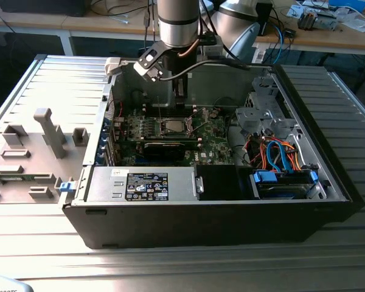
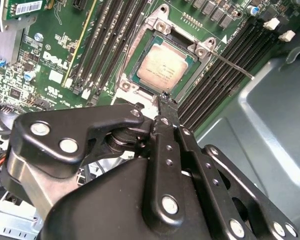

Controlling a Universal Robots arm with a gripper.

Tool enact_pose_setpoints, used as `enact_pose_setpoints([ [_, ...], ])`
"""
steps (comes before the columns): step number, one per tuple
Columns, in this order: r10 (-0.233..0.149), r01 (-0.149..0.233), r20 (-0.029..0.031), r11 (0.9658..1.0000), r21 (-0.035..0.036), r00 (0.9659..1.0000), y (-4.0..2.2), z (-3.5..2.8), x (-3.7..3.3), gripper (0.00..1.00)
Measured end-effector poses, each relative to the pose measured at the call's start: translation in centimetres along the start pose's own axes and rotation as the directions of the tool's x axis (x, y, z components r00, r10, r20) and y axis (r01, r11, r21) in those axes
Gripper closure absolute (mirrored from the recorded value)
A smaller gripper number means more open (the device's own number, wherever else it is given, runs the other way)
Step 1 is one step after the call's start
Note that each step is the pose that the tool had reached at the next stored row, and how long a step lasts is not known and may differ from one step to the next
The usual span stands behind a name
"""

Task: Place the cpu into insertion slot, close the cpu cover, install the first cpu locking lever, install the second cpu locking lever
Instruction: 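Place the cpu into insertion slot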

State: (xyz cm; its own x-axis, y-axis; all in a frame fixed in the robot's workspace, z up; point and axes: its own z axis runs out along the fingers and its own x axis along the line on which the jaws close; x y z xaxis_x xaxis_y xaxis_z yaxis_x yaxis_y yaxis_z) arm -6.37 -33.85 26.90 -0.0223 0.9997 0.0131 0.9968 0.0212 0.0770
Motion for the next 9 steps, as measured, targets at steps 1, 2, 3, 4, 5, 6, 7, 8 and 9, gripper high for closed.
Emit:
enact_pose_setpoints([
  [1, 0.000, 0.000, 0.0000, 1.0000, 0.0000, 1.0000, 0.00, -0.09, 0.00, 0.89],
  [2, 0.000, 0.000, 0.0000, 1.0000, 0.0000, 1.0000, 0.01, -0.18, 0.00, 0.89],
  [3, 0.000, 0.000, 0.0000, 1.0000, 0.0000, 1.0000, 0.02, -0.25, 0.00, 0.89],
  [4, 0.000, 0.000, 0.0000, 1.0000, -0.0001, 1.0000, 0.02, -0.29, 0.00, 0.89],
  [5, 0.000, 0.000, -0.0003, 1.0000, -0.0002, 1.0000, 0.02, -0.30, 0.01, 0.89],
  [6, 0.000, 0.000, -0.0003, 1.0000, -0.0002, 1.0000, 0.02, -0.30, 0.01, 0.89],
  [7, 0.000, 0.000, -0.0001, 1.0000, 0.0000, 1.0000, 0.02, -0.32, 0.01, 0.89],
  [8, 0.000, 0.000, 0.0000, 1.0000, 0.0000, 1.0000, 0.02, -0.32, 0.00, 0.89],
  [9, 0.000, 0.000, 0.0000, 1.0000, 0.0000, 1.0000, 0.02, -0.32, 0.00, 0.89],
])
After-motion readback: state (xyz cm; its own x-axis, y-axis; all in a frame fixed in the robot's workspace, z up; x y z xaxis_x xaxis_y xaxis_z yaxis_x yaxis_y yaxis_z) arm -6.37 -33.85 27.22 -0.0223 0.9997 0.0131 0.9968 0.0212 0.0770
